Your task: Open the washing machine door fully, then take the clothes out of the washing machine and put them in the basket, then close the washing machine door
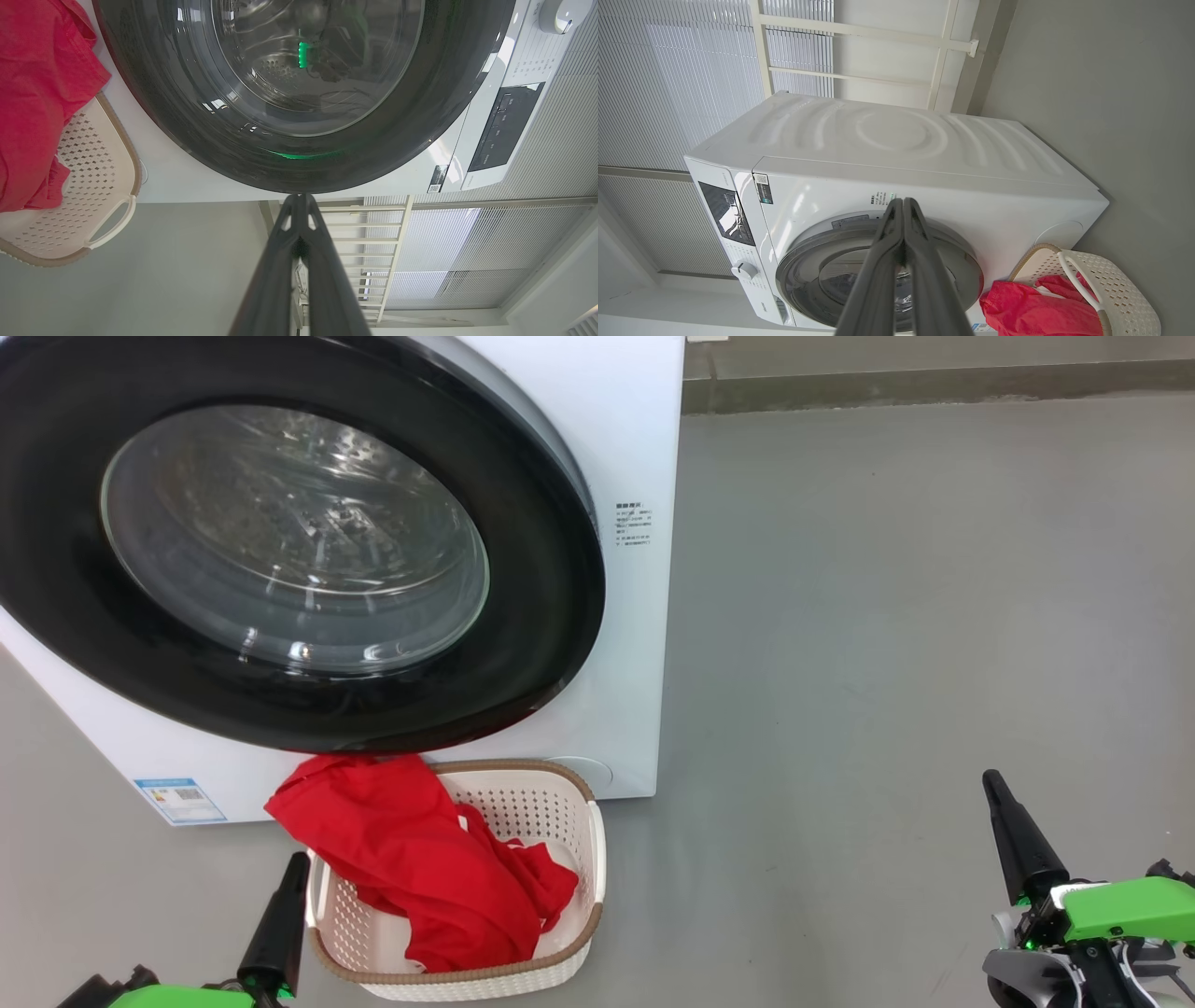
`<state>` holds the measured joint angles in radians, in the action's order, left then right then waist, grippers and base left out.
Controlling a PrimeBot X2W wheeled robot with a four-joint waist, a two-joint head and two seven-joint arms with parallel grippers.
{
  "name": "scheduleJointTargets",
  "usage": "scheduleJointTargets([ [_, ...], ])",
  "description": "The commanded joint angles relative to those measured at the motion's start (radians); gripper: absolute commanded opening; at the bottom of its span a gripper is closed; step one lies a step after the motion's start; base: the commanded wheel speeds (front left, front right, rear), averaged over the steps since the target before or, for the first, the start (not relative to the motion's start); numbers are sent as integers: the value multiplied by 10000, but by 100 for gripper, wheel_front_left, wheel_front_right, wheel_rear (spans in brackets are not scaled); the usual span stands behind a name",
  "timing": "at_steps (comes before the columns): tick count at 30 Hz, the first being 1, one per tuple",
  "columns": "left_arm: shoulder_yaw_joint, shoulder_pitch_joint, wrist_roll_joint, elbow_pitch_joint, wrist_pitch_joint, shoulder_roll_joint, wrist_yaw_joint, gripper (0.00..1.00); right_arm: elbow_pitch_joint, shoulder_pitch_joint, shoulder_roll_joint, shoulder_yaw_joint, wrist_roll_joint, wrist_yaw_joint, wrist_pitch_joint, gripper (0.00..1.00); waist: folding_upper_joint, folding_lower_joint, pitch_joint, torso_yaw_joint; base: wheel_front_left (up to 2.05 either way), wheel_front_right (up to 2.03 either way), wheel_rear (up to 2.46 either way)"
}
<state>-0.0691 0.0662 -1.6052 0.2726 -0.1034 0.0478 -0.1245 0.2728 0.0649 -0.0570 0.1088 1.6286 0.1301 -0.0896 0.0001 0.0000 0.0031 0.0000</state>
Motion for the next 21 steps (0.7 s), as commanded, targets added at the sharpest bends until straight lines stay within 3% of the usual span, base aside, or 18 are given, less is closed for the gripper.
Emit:
scheduleJointTargets([
  [1, -374, 412, -93, -276, -40, 81, -61, 0, -293, 408, -107, -190, -1, 6, -43, 0, -1, 0, 0, 0, 0, 0, 0],
  [21, -396, 414, -75, -275, -57, 66, -61, 0, -290, 413, -66, -133, -48, 6, -89, 0, -1, 0, 0, 0, 0, 0, 0],
])
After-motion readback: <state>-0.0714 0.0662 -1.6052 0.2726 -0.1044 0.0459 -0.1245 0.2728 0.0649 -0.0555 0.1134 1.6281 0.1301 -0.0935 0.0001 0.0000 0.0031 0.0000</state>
